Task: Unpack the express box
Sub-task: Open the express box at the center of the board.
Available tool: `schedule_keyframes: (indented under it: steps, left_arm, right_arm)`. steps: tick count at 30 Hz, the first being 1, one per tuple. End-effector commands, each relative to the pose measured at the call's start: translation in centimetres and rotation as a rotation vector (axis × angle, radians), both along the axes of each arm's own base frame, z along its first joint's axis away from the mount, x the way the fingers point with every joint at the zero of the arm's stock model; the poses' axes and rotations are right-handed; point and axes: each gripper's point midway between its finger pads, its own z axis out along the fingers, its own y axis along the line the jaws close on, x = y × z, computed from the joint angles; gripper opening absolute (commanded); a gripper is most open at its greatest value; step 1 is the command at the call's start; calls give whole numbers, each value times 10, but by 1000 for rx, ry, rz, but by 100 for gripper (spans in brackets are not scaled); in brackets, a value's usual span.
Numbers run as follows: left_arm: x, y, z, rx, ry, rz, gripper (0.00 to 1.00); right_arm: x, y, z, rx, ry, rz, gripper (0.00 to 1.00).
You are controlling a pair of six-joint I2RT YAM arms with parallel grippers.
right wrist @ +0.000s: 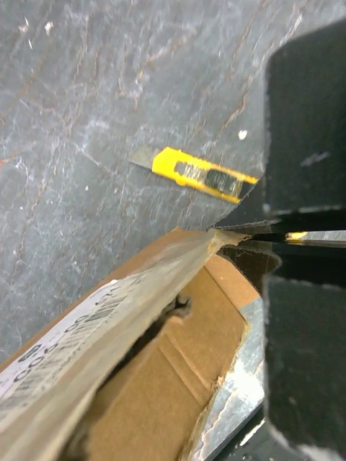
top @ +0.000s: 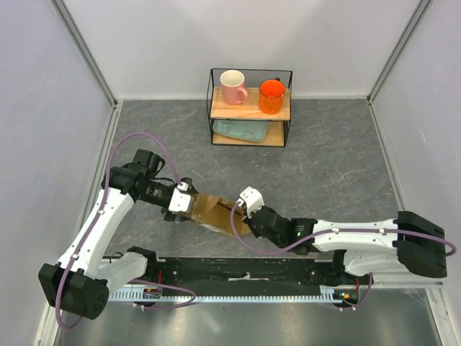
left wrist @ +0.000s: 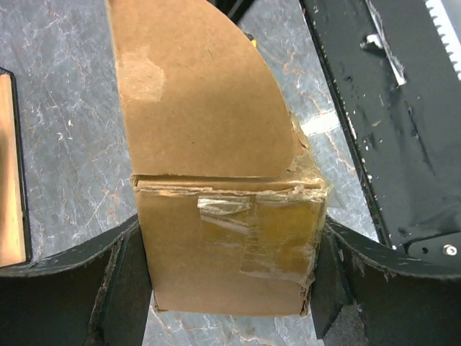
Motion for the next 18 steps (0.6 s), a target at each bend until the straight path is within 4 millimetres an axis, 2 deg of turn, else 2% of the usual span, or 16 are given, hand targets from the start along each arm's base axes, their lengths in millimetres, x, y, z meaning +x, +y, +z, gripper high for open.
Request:
schedule_keyframes:
  steps: [1, 2, 3, 4, 5, 6, 9, 10, 11, 13, 14, 18]
  left_arm:
    - [-12, 30, -44, 187, 40, 15, 47]
    - [-4, 31, -48, 196, 40, 54, 55]
    - [11, 30, -49, 195, 10, 97, 57]
    - [14, 33, -51, 209, 37, 142, 59]
    - [17, 33, -49, 206, 44, 160, 72]
    - [17, 33, -49, 203, 87, 191, 99]
    - [13, 25, -31, 159, 177, 233, 99]
    - [-1, 20, -23, 131, 269, 220, 99]
    - [0, 16, -5, 101, 273, 219, 99]
    - [-9, 11, 17, 60, 335, 218, 99]
    - [-12, 9, 26, 43, 334, 212, 99]
    - [-16, 6, 59, -30, 283, 240, 99]
  right_arm:
    - [23, 2, 86, 131, -124, -65, 0]
    - [21, 0, 92, 133, -122, -60, 0]
    - [19, -3, 102, 152, -124, -59, 0]
    - [18, -5, 108, 146, -117, -58, 0]
    - [16, -6, 110, 146, -113, -53, 0]
    - [14, -6, 115, 154, -113, -46, 0]
    - [9, -1, 122, 114, -142, -31, 0]
    - [4, 2, 124, 96, -165, -27, 0]
    - [3, 4, 127, 83, -182, -24, 0]
    - [-1, 12, 130, 35, -216, -6, 0]
    - [-1, 16, 127, 8, -228, -2, 0]
    - [-2, 23, 137, -35, -270, -1, 0]
